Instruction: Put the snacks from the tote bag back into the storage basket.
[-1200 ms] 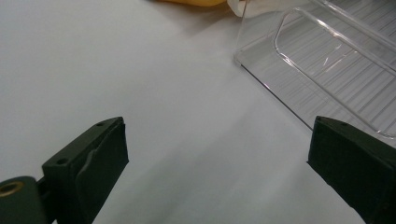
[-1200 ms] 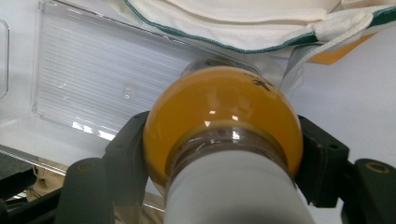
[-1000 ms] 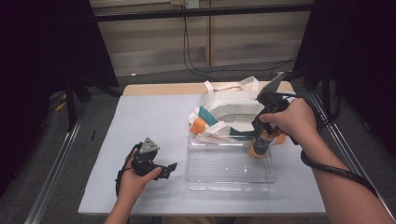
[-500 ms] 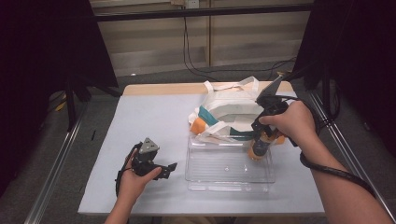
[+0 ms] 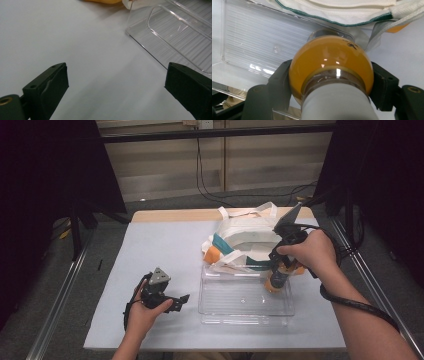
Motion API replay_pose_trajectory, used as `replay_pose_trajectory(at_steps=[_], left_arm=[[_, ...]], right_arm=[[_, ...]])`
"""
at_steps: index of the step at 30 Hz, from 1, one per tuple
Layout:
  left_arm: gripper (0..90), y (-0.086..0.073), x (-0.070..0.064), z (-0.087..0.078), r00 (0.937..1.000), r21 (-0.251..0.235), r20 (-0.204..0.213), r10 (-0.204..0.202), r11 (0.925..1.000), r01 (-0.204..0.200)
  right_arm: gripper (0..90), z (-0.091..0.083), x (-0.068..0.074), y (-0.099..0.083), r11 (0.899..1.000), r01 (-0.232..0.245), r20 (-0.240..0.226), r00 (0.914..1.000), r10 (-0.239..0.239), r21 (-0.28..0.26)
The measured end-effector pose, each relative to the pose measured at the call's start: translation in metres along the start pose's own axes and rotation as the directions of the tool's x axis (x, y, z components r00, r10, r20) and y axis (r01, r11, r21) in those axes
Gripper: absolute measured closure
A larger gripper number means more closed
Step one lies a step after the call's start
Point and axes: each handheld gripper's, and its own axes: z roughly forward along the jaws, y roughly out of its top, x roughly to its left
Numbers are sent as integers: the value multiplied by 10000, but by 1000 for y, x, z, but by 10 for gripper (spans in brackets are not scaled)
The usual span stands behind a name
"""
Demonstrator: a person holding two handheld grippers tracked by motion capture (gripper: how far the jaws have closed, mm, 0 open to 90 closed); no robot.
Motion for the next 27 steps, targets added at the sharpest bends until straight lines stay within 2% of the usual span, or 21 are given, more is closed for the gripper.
replay_pose_trajectory(at_steps=[27], left_arm=[[46, 0, 0, -1, 10000, 21, -3, -28, 10000, 28]], right_arm=[[307, 8, -2, 2, 9999, -17, 33, 10000, 16, 143]])
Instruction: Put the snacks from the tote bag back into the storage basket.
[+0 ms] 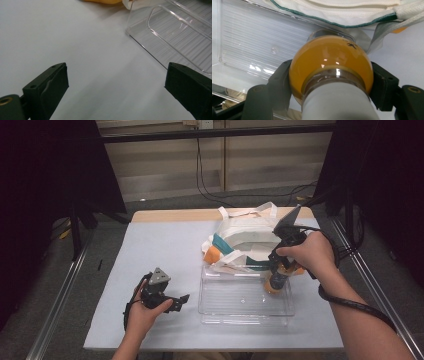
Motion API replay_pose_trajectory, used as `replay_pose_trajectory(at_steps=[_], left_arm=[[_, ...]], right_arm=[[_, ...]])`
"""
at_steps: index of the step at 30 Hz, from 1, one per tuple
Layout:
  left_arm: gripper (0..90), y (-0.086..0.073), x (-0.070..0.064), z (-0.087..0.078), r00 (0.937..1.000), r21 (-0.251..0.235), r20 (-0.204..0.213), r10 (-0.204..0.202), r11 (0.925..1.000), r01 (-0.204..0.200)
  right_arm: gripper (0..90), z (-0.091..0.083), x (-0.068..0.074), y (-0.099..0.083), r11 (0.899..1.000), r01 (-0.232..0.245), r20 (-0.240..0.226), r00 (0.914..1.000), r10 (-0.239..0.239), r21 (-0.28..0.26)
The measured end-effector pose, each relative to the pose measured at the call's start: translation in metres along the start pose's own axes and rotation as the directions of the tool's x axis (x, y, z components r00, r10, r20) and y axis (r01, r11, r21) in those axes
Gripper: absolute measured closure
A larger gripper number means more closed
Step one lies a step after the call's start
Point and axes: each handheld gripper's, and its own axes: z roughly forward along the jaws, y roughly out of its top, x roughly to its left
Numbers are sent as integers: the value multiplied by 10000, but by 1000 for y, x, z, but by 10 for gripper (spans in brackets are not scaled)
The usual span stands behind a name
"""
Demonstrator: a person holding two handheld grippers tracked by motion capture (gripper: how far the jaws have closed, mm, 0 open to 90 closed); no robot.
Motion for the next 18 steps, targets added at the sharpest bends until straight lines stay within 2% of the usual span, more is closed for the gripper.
replay_pose_trajectory(at_steps=[18], left_arm=[[46, 0, 0, 0, 10000, -2, -46, 3, 10000, -3]], right_arm=[[307, 5, -1, 1, 10000, -55, -14, 10000, 56, 47]])
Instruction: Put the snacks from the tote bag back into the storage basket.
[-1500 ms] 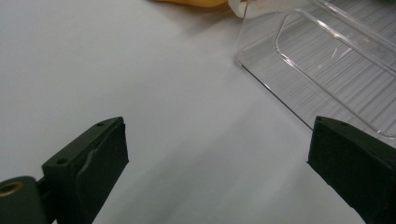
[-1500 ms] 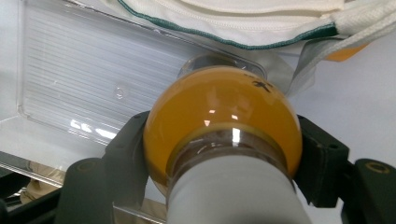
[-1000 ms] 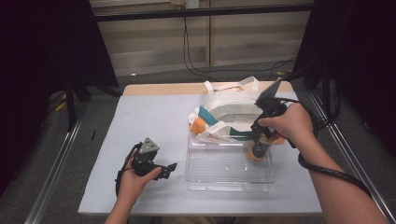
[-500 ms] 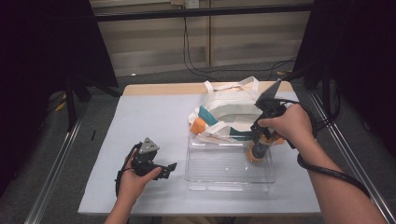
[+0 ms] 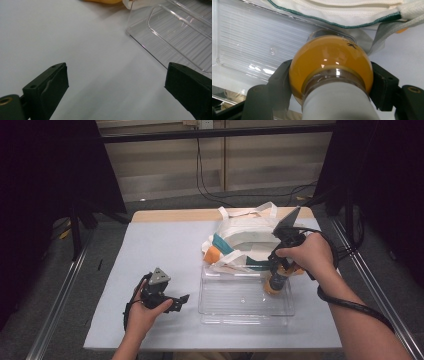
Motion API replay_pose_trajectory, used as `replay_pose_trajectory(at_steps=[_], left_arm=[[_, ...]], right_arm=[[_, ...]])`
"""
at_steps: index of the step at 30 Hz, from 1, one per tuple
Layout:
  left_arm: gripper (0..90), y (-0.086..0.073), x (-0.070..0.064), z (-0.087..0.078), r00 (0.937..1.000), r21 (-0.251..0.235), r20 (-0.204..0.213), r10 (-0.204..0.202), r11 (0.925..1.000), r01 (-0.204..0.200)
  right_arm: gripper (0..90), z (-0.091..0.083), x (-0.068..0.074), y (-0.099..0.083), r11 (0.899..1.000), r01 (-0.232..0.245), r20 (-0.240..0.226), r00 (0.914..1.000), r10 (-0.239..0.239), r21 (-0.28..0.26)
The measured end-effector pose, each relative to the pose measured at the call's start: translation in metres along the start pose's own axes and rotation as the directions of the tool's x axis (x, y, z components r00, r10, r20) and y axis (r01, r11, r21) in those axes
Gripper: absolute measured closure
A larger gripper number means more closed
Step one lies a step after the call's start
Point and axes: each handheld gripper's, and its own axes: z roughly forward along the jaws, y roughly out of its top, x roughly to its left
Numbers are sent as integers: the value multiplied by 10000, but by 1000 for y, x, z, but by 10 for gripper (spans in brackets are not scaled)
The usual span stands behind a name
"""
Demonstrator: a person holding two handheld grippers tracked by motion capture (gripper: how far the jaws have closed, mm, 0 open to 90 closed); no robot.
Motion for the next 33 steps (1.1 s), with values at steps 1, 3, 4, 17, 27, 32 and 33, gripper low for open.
replay_pose_trajectory(at_steps=[1, 3, 4, 17, 27, 32, 33], left_arm=[[46, 0, 0, 0, 10000, -5, 0, -3, 10000, 3], [46, 0, 0, 0, 10000, -3, -6, 0, 10000, 0], [46, 0, 0, 0, 10000, -3, -2, -1, 10000, 1], [46, 0, 0, 0, 10000, -11, 2, 3, 10000, -3], [46, 0, -1, 1, 10000, -24, 2, 15, 10000, -15], [46, 0, 0, 1, 10000, -36, -37, 58, 10000, -58], [46, 0, 0, 1, 10000, -38, -34, 73, 10000, -73]], right_arm=[[307, 0, 0, 0, 10000, -6, -7, 10000, 6, 6], [307, 1, 0, 0, 10000, 11, 5, 10000, -11, -11], [307, 2, 0, 0, 10000, 18, -30, 10000, -18, -48], [307, 2, 0, 1, 10000, 38, -44, 10000, -38, -51], [307, 2, -1, 1, 9999, 71, -32, 10000, -71, -143], [307, 2, -1, 1, 9998, 27, -26, 10000, -28, -176], [306, 2, -1, 1, 9998, 34, -57, 10000, -36, -203]])
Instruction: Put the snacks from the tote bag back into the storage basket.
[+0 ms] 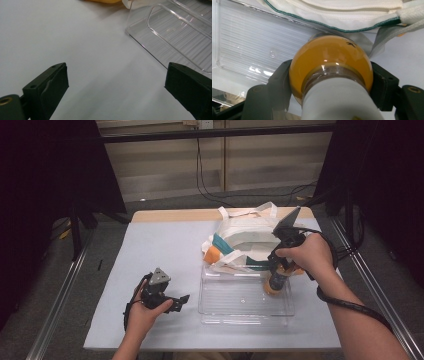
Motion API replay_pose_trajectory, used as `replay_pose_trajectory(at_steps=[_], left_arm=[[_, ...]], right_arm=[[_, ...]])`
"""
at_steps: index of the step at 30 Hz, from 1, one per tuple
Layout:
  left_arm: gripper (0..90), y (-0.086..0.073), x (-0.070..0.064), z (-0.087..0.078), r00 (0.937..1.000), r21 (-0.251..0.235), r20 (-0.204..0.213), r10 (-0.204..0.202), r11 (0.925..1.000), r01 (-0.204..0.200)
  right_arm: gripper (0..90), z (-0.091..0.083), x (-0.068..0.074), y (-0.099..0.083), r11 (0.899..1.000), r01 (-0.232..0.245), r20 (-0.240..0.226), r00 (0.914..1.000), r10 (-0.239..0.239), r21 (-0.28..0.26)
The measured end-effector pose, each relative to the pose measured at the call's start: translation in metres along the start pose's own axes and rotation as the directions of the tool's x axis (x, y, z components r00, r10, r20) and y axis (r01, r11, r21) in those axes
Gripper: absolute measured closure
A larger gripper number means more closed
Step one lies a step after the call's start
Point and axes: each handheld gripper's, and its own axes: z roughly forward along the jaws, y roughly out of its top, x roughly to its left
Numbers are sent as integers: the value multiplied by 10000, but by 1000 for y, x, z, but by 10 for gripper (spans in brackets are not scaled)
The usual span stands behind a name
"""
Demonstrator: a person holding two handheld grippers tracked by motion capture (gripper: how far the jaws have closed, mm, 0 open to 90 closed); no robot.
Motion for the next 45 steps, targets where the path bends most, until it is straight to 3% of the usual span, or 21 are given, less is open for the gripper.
replay_pose_trajectory(at_steps=[15, 21, 22, 27, 32, 35, 39, 43, 45], left_arm=[[46, 0, -1, -1, 10000, 28, 26, 0, 10000, 0], [46, -1, -1, -1, 10000, 3, 43, -60, 10000, 60], [46, -1, -1, 0, 9998, -124, 10, -213, 9997, 213], [46, 0, 0, -1, 10000, 33, 62, -6, 10000, 6], [46, 0, -2, 2, 9997, -191, 65, -221, 9996, 222], [46, 2, -2, 3, 9999, -74, 40, -116, 9999, 116], [46, 3, -2, 4, 9999, -261, 77, -137, 9996, 139], [46, 3, -1, 4, 9999, 24, 150, -1, 10000, 0], [46, 4, -2, 5, 9997, -140, 153, -166, 9998, 168]], right_arm=[[302, 2, 1, 0, 9999, 5, -25, 10000, -5, -132], [296, 9, 7, 1, 9997, 192, -425, 9989, -198, -132], [296, 10, 8, 1, 9995, 291, -429, 9986, -294, -82], [297, 11, 9, 1, 9993, 346, -315, 9989, -351, -154], [294, 10, 10, -1, 9987, 408, -282, 9987, -416, -300], [292, 11, 10, -3, 9974, 497, -337, 9981, -515, -518], [253, 10, 8, -4, 9958, 564, -346, 9977, -591, -724], [200, 9, 7, -6, 9929, 868, -151, 9960, -883, -816], [192, 9, 7, -7, 9929, 871, -85, 9961, -881, -815]])
